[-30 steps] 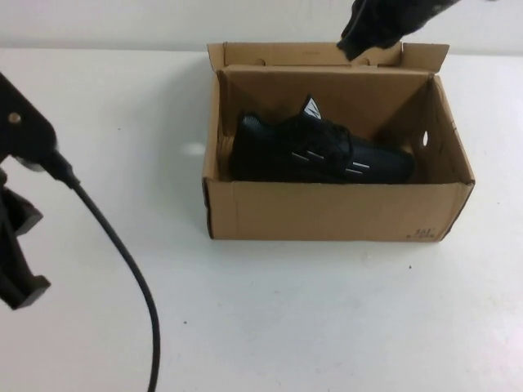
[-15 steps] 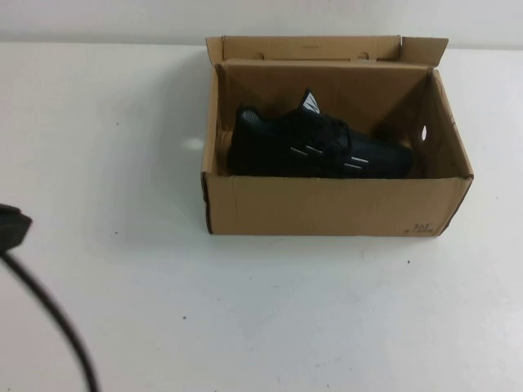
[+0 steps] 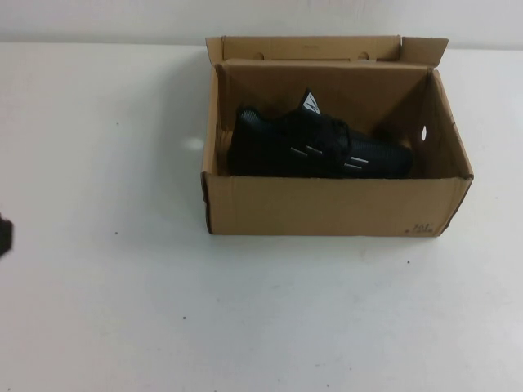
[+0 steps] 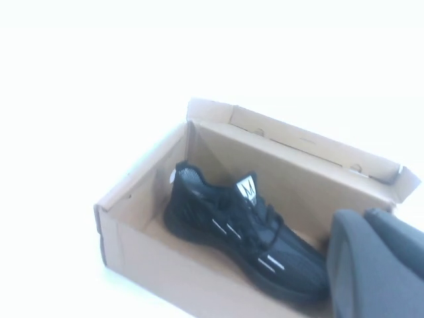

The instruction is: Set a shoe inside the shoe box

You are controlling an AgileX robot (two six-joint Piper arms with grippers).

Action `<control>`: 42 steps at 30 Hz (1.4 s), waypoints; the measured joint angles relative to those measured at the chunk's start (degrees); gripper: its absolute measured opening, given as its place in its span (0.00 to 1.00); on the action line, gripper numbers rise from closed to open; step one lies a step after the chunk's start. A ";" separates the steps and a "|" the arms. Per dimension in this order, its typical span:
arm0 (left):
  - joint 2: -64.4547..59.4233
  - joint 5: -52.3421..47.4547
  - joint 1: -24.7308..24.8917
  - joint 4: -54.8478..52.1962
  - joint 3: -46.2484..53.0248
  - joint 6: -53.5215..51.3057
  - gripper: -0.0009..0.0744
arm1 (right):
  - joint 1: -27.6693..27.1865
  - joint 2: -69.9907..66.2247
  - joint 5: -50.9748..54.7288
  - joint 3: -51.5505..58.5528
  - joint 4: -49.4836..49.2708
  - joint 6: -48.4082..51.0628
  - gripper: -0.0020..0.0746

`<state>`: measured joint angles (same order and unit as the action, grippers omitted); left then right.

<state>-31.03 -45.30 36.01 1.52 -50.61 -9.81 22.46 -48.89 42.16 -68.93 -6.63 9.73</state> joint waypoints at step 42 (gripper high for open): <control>0.11 8.41 0.00 4.70 7.71 1.18 0.01 | -0.22 33.68 -12.89 48.66 -2.87 -0.44 0.01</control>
<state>-30.91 -36.89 36.01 6.22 -42.90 -8.64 22.24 -15.21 29.27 -20.27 -9.49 9.28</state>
